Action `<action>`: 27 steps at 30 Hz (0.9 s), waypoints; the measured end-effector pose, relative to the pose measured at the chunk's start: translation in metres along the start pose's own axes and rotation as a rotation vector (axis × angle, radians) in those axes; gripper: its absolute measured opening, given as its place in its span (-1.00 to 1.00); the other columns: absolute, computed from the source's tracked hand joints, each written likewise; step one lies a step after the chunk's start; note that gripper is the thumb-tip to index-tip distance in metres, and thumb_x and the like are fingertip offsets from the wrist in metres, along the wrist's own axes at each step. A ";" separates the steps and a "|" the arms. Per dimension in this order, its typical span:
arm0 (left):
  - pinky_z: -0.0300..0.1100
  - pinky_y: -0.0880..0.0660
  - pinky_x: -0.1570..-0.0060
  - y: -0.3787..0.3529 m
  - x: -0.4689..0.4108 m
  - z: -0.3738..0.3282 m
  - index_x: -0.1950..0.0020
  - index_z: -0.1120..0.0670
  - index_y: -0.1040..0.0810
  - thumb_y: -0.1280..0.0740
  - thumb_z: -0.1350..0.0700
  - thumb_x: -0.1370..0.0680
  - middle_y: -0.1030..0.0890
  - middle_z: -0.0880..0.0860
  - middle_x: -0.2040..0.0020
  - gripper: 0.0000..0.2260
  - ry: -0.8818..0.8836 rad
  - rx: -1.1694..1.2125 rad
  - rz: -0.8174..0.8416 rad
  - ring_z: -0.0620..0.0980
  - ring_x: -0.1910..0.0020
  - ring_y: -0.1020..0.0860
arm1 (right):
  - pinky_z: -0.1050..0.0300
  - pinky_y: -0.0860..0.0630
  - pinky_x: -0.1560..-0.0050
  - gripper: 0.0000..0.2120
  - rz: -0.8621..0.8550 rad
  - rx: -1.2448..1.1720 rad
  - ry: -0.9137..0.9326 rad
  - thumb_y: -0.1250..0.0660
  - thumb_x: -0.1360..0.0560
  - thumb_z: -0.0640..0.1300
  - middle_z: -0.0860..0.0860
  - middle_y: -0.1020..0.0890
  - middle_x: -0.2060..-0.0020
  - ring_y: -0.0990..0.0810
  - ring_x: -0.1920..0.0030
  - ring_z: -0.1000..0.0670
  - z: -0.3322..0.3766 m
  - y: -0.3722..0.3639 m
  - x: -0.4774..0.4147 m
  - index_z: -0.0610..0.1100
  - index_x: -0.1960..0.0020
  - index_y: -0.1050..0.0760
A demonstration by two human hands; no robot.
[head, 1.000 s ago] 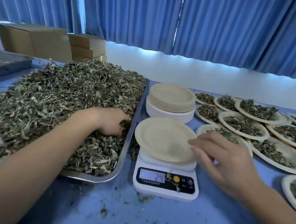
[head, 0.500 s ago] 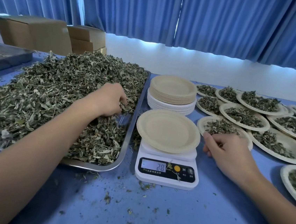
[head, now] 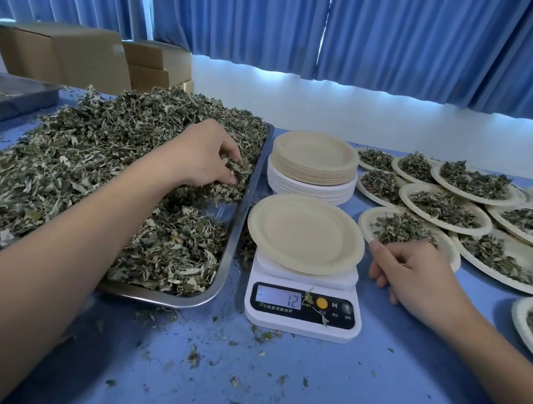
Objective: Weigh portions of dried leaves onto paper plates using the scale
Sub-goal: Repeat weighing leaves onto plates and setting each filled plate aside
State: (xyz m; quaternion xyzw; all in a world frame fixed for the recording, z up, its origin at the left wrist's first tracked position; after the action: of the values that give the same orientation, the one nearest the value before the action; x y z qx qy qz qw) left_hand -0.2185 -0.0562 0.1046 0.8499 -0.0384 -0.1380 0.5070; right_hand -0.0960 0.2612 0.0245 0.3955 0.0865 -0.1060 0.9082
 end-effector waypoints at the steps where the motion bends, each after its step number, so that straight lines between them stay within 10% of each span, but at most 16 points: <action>1: -0.18 -0.40 -0.01 -0.001 -0.001 0.000 -0.18 0.06 -0.68 -0.61 0.12 -0.39 -0.65 0.07 -0.12 -0.63 0.004 -0.010 0.007 0.04 -0.01 -0.56 | 0.25 -0.42 0.53 -0.53 0.027 -0.030 -0.028 -0.27 -0.66 0.03 -0.04 -0.64 0.47 -0.54 0.57 -0.06 -0.001 -0.001 0.000 -0.09 0.38 -0.61; 8: -0.15 -0.41 -0.14 -0.017 -0.004 0.009 -0.23 0.06 -0.66 -0.60 0.12 -0.41 -0.60 0.08 -0.29 -0.61 0.020 -0.052 0.103 0.03 -0.10 -0.53 | 0.28 -0.13 0.53 -0.54 0.683 -0.250 -0.199 -0.55 -0.40 0.20 -0.18 -0.60 0.36 -0.35 0.58 -0.01 0.011 -0.030 0.033 -0.21 0.21 -0.57; 27: -0.31 -0.40 0.22 -0.006 0.006 -0.029 -0.04 -0.04 -0.68 -0.61 0.15 -0.40 -0.55 -0.17 0.24 -0.74 -0.147 0.353 -0.139 -0.28 0.41 -0.45 | 0.31 -0.21 0.66 -0.77 0.602 -0.473 -0.348 -0.50 -0.44 -0.10 -0.32 -0.58 0.34 -0.41 0.59 0.03 -0.017 -0.024 0.013 -0.28 0.17 -0.61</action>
State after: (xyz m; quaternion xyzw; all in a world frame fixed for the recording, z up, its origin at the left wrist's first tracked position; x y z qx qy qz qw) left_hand -0.2052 -0.0301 0.1111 0.9139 -0.0402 -0.2252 0.3353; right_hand -0.0909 0.2566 -0.0071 0.1599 -0.1658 0.1218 0.9655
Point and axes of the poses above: each hand's wrist, its own x-axis away from the middle knuckle, its own y-axis out of the back of the hand, z = x × y, the point moved 8 cm from there along -x, towards the middle knuckle
